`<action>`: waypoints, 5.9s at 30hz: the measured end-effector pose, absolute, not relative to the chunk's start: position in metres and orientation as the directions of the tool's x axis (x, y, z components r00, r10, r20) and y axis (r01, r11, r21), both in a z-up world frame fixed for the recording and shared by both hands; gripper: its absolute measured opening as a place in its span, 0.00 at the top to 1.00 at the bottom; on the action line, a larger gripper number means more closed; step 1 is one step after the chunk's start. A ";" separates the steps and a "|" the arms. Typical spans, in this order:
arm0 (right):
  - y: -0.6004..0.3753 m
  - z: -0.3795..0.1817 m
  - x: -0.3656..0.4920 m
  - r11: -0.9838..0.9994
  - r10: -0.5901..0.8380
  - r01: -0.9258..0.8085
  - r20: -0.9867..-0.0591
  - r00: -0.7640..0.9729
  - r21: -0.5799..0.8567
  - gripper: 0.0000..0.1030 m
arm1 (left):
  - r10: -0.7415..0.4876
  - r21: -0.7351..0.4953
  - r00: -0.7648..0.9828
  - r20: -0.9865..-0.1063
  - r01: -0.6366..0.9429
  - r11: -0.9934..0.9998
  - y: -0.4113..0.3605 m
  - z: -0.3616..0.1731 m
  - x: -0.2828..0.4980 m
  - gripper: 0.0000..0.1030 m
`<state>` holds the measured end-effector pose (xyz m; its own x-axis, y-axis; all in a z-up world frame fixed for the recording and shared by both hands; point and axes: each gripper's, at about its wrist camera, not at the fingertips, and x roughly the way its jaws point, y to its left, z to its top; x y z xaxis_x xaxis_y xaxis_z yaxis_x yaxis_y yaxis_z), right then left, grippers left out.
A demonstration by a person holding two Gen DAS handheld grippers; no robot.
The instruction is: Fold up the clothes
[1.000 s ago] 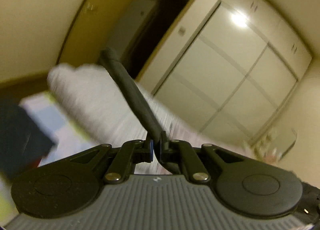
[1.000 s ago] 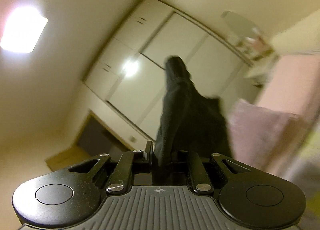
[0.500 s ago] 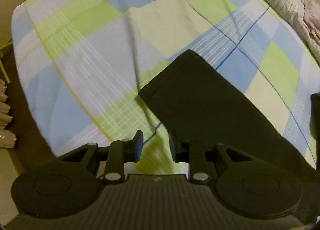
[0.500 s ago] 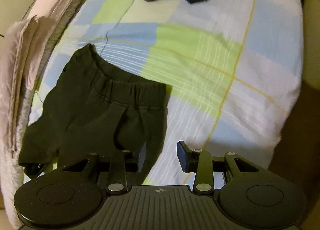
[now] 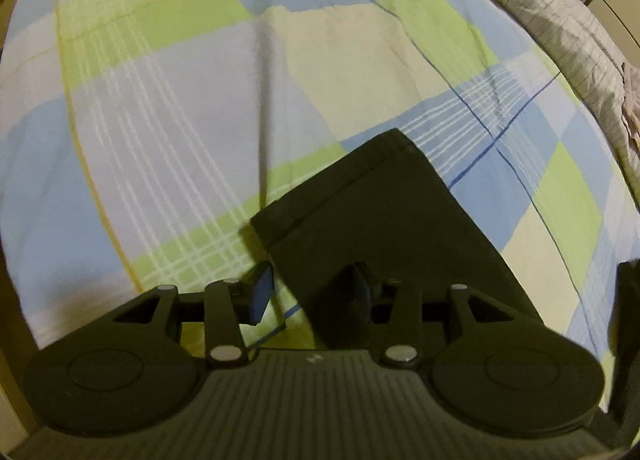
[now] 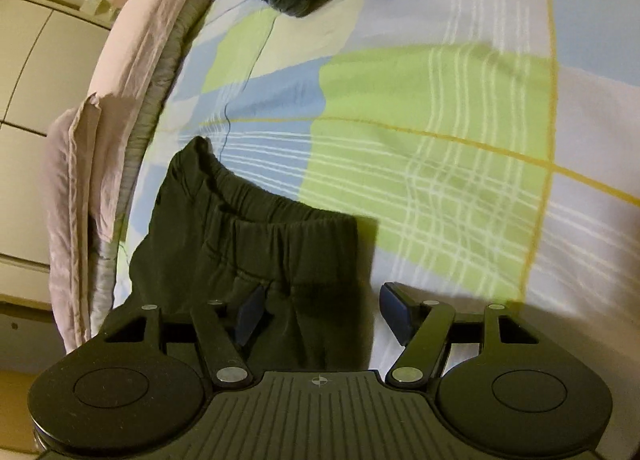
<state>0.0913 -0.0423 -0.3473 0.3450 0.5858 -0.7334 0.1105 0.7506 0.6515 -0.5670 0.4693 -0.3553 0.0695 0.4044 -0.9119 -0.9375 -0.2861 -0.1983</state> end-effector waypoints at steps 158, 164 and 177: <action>0.145 -0.362 0.181 0.954 0.233 -0.278 -0.869 0.436 0.117 0.09 | 0.505 -0.050 0.384 -0.773 -0.831 0.554 0.803 -0.380 -0.177 0.74; 0.144 -0.362 0.182 0.952 0.236 -0.282 -0.868 0.437 0.116 0.09 | 0.727 0.129 0.400 -0.558 -0.824 0.552 0.774 -0.362 -0.175 0.94; 0.136 -0.342 0.172 0.948 0.249 -0.309 -0.797 0.550 0.083 0.34 | 0.795 0.153 0.215 -0.568 -0.921 0.358 0.750 -0.345 -0.202 0.87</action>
<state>0.1719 0.1363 -0.3420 0.5501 0.2489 -0.7971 -0.3087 0.9476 0.0828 -0.2015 0.7503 -0.3449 0.2151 0.7947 -0.5676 -0.9211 0.3582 0.1526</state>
